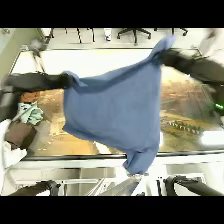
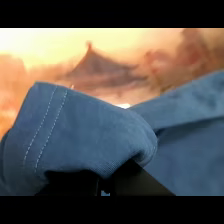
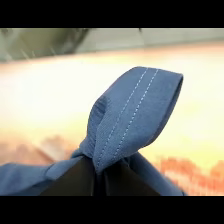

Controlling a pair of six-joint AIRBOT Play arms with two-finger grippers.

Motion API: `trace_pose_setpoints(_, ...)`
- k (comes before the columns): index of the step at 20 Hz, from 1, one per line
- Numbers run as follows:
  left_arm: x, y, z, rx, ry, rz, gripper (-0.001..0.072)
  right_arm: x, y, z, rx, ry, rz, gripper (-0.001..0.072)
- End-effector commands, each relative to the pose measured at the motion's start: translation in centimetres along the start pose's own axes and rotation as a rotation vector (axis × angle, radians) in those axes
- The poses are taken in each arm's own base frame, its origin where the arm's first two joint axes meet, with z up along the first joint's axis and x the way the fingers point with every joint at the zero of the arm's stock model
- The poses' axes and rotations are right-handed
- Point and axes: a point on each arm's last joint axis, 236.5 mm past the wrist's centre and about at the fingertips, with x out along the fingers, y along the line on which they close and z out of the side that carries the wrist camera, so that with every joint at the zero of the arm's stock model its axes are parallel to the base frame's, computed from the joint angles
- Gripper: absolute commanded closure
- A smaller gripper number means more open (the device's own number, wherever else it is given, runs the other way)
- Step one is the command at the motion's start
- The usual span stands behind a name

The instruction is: Fold the shirts.

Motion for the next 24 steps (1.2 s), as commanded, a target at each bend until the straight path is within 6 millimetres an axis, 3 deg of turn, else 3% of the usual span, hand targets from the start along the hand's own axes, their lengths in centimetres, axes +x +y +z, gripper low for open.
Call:
trace_pose_setpoints(1, 10.7, 5.0, -5.9, -0.058, 0.19, 0.027, 0.0687, 8.6, -5.2, -7.8, 0.101, 0.149, -0.057, 0.0694)
trace_pose_setpoints(4, 14.7, 5.8, -4.6, -0.048, 0.189, 0.021, 0.0687, 11.1, -6.8, -8.6, 0.131, 0.159, -0.073, 0.0694)
trace_pose_setpoints(7, 15.5, 5.6, -2.5, -0.025, 0.186, 0.001, 0.0657, 11.4, -7.1, -9.4, 0.129, 0.189, -0.072, 0.066)
trace_pose_setpoints(8, 15.0, 5.4, -2.2, -0.021, 0.205, -0.011, 0.0397, 10.8, -7.0, -9.3, 0.128, 0.205, -0.063, 0.0517)
trace_pose_setpoints(9, 14.2, 5.5, -1.7, -0.018, 0.223, -0.02, 0.0122, 9.6, -7.0, -9.0, 0.136, 0.228, -0.056, 0.0431)
trace_pose_setpoints(12, 10.1, 6.7, -0.2, -0.027, 0.283, -0.041, 0.0091, 3.5, -9.2, -9.0, 0.191, 0.362, -0.113, 0.0427)
trace_pose_setpoints(15, 3.8, 11.1, 0.3, -0.136, 0.352, -0.017, 0.0091, -4.2, -12.5, -11.4, 0.237, 0.507, -0.259, 0.0427)
trace_pose_setpoints(16, 1.7, 12.7, -0.3, -0.178, 0.374, -0.005, 0.0091, -6.6, -13.3, -12.2, 0.259, 0.52, -0.305, 0.0425)
trace_pose_setpoints(17, -0.3, 14.3, -1.4, -0.225, 0.396, 0.008, 0.0091, -9.2, -14.0, -13.6, 0.306, 0.524, -0.356, 0.0328)
trace_pose_setpoints(18, -2.2, 15.7, -3.1, -0.279, 0.425, 0.018, 0.0091, -11.6, -14.2, -15.7, 0.378, 0.538, -0.391, 0.0176)
trace_pose_setpoints(21, -5.1, 18.7, -9.1, -0.385, 0.483, 0.023, 0.009, -15.7, -13.5, -22.7, 0.579, 0.585, -0.397, 0.0192)
trace_pose_setpoints(24, -4.7, 19.6, -14.6, -0.463, 0.54, -0.03, 0.009, -15.6, -13.1, -26.1, 0.718, 0.592, -0.297, 0.0241)
